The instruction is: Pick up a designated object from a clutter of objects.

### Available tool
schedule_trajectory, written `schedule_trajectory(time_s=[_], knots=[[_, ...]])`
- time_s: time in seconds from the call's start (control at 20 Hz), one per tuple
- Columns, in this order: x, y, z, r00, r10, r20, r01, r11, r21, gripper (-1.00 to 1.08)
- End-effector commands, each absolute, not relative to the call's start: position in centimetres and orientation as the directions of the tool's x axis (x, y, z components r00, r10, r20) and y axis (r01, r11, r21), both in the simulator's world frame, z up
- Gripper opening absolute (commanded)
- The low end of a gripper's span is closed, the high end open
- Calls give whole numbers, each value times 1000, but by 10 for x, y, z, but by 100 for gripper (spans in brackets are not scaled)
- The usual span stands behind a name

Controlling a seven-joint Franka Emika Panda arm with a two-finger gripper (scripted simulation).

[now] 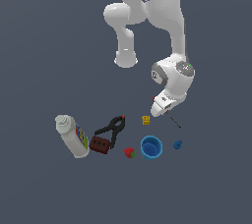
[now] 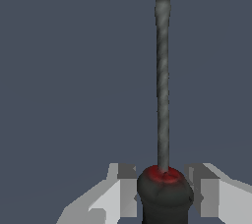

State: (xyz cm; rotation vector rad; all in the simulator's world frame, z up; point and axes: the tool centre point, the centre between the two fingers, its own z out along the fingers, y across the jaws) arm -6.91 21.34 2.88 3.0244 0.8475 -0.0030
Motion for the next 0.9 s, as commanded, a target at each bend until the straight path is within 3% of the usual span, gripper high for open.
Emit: schedule_trajectory(time_s=[0.0,0.85], knots=[[-66,207,40,855,519,-1,519,-855,1,-100],[-24,119,189,854,521,1,521,-854,-3,-100]])
